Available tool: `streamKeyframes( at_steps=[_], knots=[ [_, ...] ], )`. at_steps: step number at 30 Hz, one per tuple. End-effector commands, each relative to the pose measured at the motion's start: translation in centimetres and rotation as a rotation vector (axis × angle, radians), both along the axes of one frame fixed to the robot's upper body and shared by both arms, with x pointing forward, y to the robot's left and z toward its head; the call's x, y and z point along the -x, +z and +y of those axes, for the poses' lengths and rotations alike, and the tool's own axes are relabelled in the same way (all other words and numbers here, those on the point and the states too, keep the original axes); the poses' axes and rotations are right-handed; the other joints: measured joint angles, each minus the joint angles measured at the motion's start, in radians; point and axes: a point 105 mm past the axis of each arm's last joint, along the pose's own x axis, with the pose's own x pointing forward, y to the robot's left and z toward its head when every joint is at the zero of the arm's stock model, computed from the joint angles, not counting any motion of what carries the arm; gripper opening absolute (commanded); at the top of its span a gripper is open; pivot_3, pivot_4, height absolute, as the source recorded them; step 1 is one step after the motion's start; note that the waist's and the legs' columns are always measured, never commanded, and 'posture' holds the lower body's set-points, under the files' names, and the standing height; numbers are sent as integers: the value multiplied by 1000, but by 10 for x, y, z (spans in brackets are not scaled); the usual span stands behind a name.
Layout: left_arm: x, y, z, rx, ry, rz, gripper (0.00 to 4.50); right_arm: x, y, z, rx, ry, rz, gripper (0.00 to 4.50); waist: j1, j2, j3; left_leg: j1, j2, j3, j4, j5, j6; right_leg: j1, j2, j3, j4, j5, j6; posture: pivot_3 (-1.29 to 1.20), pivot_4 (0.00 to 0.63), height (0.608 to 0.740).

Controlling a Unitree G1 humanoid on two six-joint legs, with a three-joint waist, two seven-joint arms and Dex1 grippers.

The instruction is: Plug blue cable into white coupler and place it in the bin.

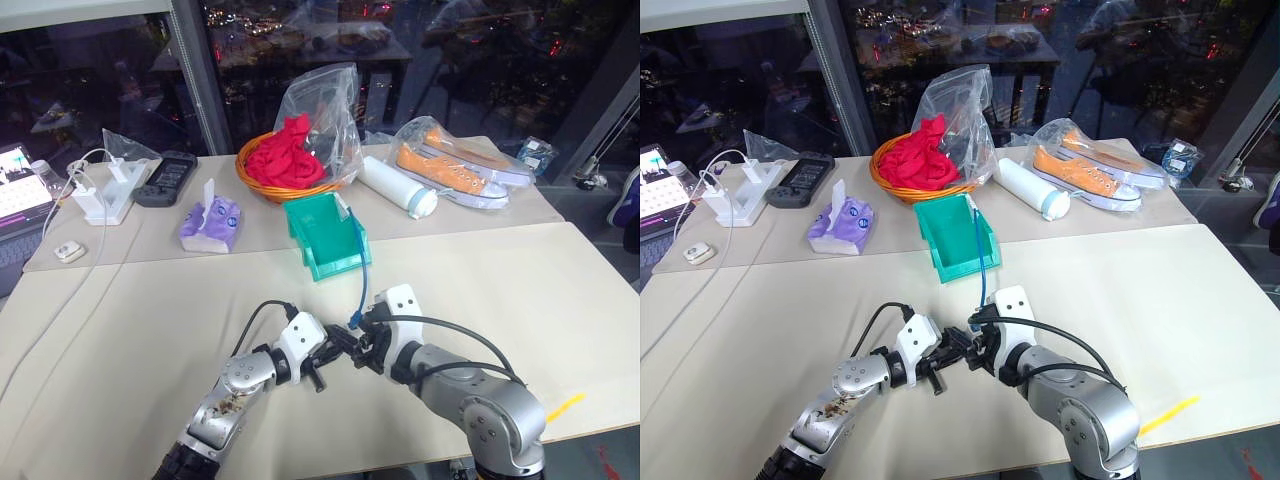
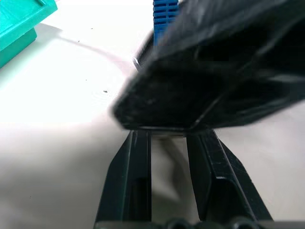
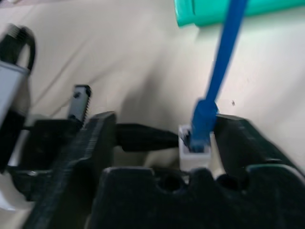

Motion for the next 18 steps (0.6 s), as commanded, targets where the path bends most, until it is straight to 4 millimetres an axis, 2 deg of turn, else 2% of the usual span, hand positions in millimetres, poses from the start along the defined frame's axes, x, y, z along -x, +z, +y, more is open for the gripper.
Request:
streamKeyframes(
  at_steps=[1, 7, 14, 16, 18],
  knots=[
    [4, -1, -3, -2, -10, 3, 606, 0, 9, 1, -27, -2, -38, 2014, 0, 0, 0, 0, 0, 0, 0, 0, 0, 0, 0, 0, 0, 0, 0, 0, 150, 732],
    [1, -1, -2, -4, -7, -1, 606, 1, 11, 5, -33, 20, -53, 19, 0, 0, 0, 0, 0, 0, 2, 0, 1, 0, 0, 0, 2, 0, 0, 0, 150, 732],
    [-7, 3, 1, 13, 22, -6, 606, -2, 10, 5, -24, 22, -56, 19, 0, 0, 0, 0, -1, 0, 7, -1, 2, 0, 0, 1, 7, 0, 0, 0, 150, 732],
    [-7, 4, 0, 15, 23, -5, 1611, -2, 8, 5, -18, 25, -51, 0, 0, 0, 0, 0, -1, 0, 10, -2, 4, 0, 0, 1, 10, 0, 0, 0, 150, 732],
    [-7, 4, 0, 14, 20, -8, 2052, -3, 8, 4, -17, 26, -52, 0, 0, 0, 0, -1, -1, 0, 11, -2, 4, 0, 0, 1, 11, 0, 0, 0, 150, 732]
  ],
)
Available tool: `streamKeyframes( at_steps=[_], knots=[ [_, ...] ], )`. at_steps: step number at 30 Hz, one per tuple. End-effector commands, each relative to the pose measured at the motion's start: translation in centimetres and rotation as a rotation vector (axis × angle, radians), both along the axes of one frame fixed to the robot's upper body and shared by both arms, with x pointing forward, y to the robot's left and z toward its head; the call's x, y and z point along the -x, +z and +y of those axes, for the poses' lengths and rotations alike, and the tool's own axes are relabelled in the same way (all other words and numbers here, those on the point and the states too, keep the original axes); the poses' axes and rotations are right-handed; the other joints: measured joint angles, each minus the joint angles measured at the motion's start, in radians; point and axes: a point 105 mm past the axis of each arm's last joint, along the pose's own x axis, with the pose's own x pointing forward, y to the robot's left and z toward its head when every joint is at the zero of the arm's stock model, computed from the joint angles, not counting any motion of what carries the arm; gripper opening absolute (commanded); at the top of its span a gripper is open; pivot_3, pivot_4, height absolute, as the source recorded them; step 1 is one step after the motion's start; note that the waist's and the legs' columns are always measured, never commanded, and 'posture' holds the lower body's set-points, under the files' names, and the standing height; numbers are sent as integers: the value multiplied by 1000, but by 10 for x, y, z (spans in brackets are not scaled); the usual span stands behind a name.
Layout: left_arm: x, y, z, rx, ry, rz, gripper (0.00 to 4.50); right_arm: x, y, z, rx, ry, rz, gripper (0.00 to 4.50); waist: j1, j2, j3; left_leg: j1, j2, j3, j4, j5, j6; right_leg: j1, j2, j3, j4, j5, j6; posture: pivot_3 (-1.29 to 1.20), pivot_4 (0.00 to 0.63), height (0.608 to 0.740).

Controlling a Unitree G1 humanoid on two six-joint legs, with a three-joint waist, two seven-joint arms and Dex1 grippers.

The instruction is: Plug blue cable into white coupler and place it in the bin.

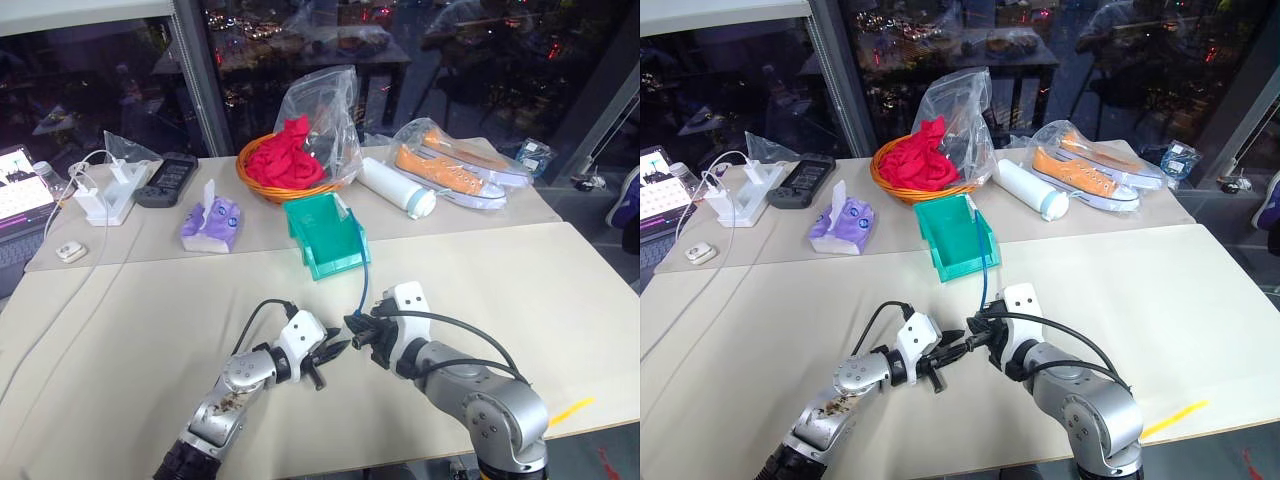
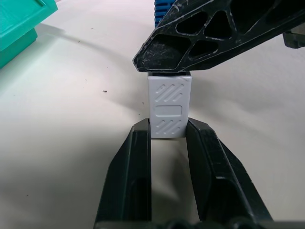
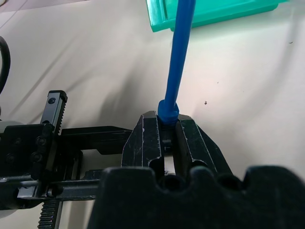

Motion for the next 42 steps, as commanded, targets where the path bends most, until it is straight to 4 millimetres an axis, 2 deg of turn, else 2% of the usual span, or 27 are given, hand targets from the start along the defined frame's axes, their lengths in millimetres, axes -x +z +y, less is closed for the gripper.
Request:
streamKeyframes(
  at_steps=[1, 2, 6, 9, 10, 12, 14, 17, 22, 26, 28, 30, 33, 36, 39, 40, 41, 42],
  knots=[
    [-2, 6, 0, 16, 9, -10, 2507, 1, 10, 8, -22, 42, -45, 0, 0, 0, 0, 0, 0, 0, 0, 0, 0, 0, 0, 0, 1, 0, 0, 0, 150, 732],
    [-2, 9, 1, 40, 15, 3, 2769, 0, 10, 7, -20, 39, -50, 0, 0, 0, 0, 0, 0, 0, 1, 0, 0, 0, 0, 0, 1, 0, 0, 0, 150, 732],
    [-10, 24, 23, 62, 106, -42, 2769, -12, 20, 0, -33, -1, -90, 0, -2, 0, 0, 0, 0, 0, 1, 0, 0, 0, 0, 0, 2, 0, 0, 0, 150, 732],
    [-18, 33, 51, 20, 222, -126, 2769, -25, 46, -8, -116, -42, -180, 0, -4, 0, 0, 0, 0, 0, 1, 0, 0, -1, 0, 0, 2, 0, 0, 0, 150, 732],
    [-19, 37, 66, -17, 276, -172, 2769, -31, 62, -11, -152, -57, -228, 0, -4, 0, 0, 0, 0, 0, 1, 0, 0, -1, 0, 0, 2, 0, 0, 0, 150, 732],
    [-15, 42, 91, -62, 360, -222, 2769, -42, 85, -15, -185, -59, -288, 0, -10, 0, 0, 0, 0, 0, 1, 0, 0, -1, 0, 1, 2, 0, -1, 0, 150, 732],
    [-9, 45, 106, -75, 415, -235, 2769, -52, 98, -13, -179, -39, -321, 0, -5, 0, 0, 0, 0, 1, 0, 0, 0, -2, 0, 1, 2, 0, -1, 0, 150, 732],
    [0, 50, 108, -34, 427, -208, 2769, -76, 107, 0, -154, 4, -318, 0, -3, 0, 0, 0, 0, 1, 0, 0, 0, -2, 0, 1, 2, 0, -1, 0, 150, 732],
    [18, 57, 93, 55, 339, -125, 2769, -125, 101, 28, -56, 27, -230, 0, -11, 1, 1, 1, 0, 2, 0, 0, 0, -2, 0, 1, 3, 1, -1, 0, 150, 732],
    [26, 58, 89, 48, 319, -115, 2769, -152, 82, 17, 77, -38, -182, 0, -10, 1, 0, 0, 0, 2, -1, 0, 0, -2, 0, 1, 4, 1, -1, 0, 150, 732],
    [28, 59, 88, 56, 328, -115, 2769, -158, 78, 11, 113, -55, -187, 0, -10, 1, 0, -1, 0, 2, 0, 1, -1, -2, 0, 1, 4, 1, -1, 0, 150, 732],
    [28, 60, 88, 62, 345, -118, 2888, -159, 79, 10, 120, -44, -200, 984, -10, 1, 1, -2, 0, 3, 0, 3, -5, -2, -1, 1, 2, 2, 0, 0, 150, 732],
    [28, 61, 88, 75, 355, -121, 2888, -156, 81, 15, 100, -8, -208, 1829, -12, 1, 1, -2, 0, 4, 0, 2, -5, -3, -1, 1, 2, 2, 0, 0, 150, 732],
    [28, 61, 86, 76, 351, -121, 2888, -152, 94, 19, 38, 13, -238, 2803, -20, 1, 1, -2, 0, 4, -1, 2, -4, -3, -1, 1, 2, 2, 0, 0, 150, 732],
    [28, 62, 86, 78, 345, -124, 2888, -147, 108, 18, -12, 23, -278, 3792, -24, 1, 1, -2, 0, 4, 0, 0, 1, -3, -1, 1, 3, 2, 0, 0, 150, 732],
    [28, 63, 86, 81, 342, -125, 2888, -142, 119, 15, -45, 41, -307, 4175, -25, 1, 1, -2, 0, 4, 0, 0, 1, -2, -1, 1, 3, 2, 0, 0, 150, 732],
    [29, 64, 85, 87, 336, -122, 2888, -136, 129, 13, -74, 70, -342, 4447, -24, 1, 1, -2, 0, 4, 0, 0, 1, -2, -1, 1, 3, 2, 0, 0, 150, 732],
    [30, 66, 84, 96, 327, -121, 2888, -129, 137, 10, -94, 103, -377, 4447, -21, 1, 1, -2, 0, 4, 0, 0, 0, -2, -1, 1, 3, 2, 0, 0, 150, 732]
  ],
)
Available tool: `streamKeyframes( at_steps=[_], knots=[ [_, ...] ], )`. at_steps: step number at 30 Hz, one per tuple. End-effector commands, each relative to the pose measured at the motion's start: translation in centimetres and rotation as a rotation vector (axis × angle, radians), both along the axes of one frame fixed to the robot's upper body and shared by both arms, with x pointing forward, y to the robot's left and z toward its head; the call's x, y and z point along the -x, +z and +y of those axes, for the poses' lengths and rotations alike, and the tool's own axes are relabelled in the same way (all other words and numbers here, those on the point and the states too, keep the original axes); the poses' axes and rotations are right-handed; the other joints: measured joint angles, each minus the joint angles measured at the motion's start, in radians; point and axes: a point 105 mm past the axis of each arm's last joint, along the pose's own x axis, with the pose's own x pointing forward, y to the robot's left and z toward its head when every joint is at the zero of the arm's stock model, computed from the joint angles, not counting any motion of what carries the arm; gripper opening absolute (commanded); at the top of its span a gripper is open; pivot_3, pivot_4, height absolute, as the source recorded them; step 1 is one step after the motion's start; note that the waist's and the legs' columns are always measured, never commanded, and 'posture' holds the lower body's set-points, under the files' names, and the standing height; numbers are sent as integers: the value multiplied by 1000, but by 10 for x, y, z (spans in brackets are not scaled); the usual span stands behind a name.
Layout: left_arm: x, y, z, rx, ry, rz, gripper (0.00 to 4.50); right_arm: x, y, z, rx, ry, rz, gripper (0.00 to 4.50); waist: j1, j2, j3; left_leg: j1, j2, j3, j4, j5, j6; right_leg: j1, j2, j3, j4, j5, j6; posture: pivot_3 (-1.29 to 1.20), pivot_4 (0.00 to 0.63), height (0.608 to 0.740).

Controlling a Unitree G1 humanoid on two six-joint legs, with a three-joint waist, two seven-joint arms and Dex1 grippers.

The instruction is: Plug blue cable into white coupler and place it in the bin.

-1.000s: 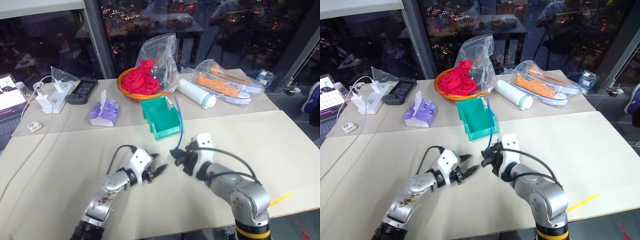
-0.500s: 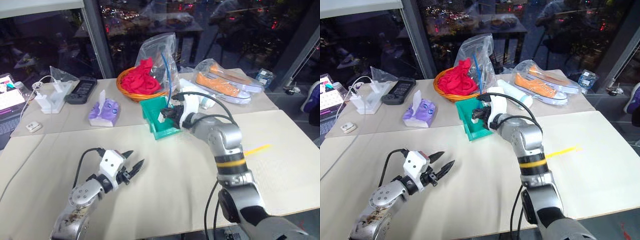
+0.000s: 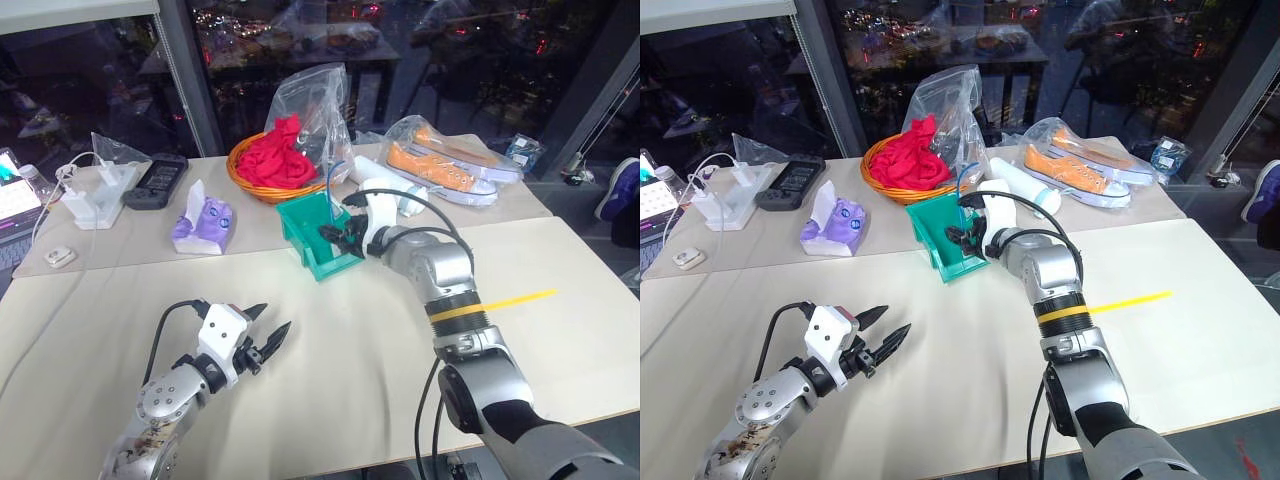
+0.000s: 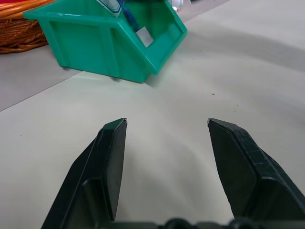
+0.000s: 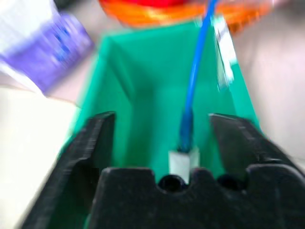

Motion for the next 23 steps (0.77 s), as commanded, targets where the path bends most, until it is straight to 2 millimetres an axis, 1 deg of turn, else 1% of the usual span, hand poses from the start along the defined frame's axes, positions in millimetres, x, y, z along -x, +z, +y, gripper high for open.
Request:
streamKeyframes(
  at_steps=[1, 3, 5, 7, 9, 10, 11, 13, 15, 17, 19, 23],
  knots=[
    [6, 17, -7, 40, -49, -45, 2888, 26, 53, -8, -109, 128, -186, 4447, 5, 0, 0, 0, 0, 0, 0, 0, 0, 0, 0, 0, 0, 0, 0, 0, 150, 732],
    [10, 22, -7, 63, -73, -34, 2888, 49, 60, -16, -92, 249, -258, 4447, 11, 0, 0, -1, 0, 0, 0, 0, 0, 0, 0, 0, -1, 0, 0, 0, 150, 732],
    [15, 25, -6, 58, -114, -15, 2888, 80, 54, -22, -62, 433, -282, 4447, 19, 0, 0, -1, 0, 0, 0, 0, 1, 0, 0, 0, -1, 0, 0, 0, 150, 732],
    [19, 26, -5, 48, -159, 16, 2888, 107, 40, -26, -32, 590, -264, 4447, 19, 0, 0, 0, 0, 0, 0, -3, 5, 1, 0, 0, -2, 0, 0, 0, 150, 732],
    [24, 25, -2, 46, -189, 45, 2888, 125, 20, -31, 39, 696, -239, 4447, 15, 0, 0, 0, 0, 0, 0, -3, 5, 1, 0, 0, -2, 0, 0, 0, 150, 732],
    [24, 26, 2, 47, -184, 49, 2888, 135, 9, -35, 61, 753, -215, 4447, 16, 0, 0, 1, 0, 1, 1, -3, 5, 1, 0, 0, -1, 0, 0, 0, 150, 732],
    [24, 27, 5, 56, -173, 53, 2888, 141, 2, -38, 70, 784, -196, 4447, 15, 0, 0, 1, 0, 1, 1, -3, 5, 1, 0, 0, -2, 0, 0, 0, 150, 732],
    [22, 30, 12, 72, -143, 44, 2888, 148, -11, -42, 73, 811, -167, 4447, 16, -1, 1, 2, 0, 2, 1, -3, 5, 2, 0, 0, -2, 0, 0, 0, 150, 732],
    [21, 33, 16, 88, -116, 40, 2888, 149, -26, -43, 112, 809, -145, 4447, 17, -1, 1, 2, 0, 2, 2, -3, 5, 2, 0, 0, -3, 0, 0, 0, 150, 732],
    [23, 33, 16, 86, -112, 40, 2888, 149, -39, -41, 135, 806, -124, 4447, 19, -2, 1, 3, 0, 2, 3, -2, 4, 3, 0, 1, -2, 0, 0, 0, 150, 732],
    [24, 34, 14, 87, -111, 41, 2888, 149, -42, -39, 128, 804, -122, 4447, 21, -2, 1, 3, 0, 2, 3, -2, 3, 3, 0, 1, -2, 0, 0, 0, 150, 732],
    [27, 34, 13, 89, -106, 45, 2888, 150, -40, -34, 96, 807, -128, 4447, 24, -2, 2, 3, 0, 2, 3, -1, 3, 3, 0, 1, -3, 0, 0, 0, 150, 732]
  ],
)
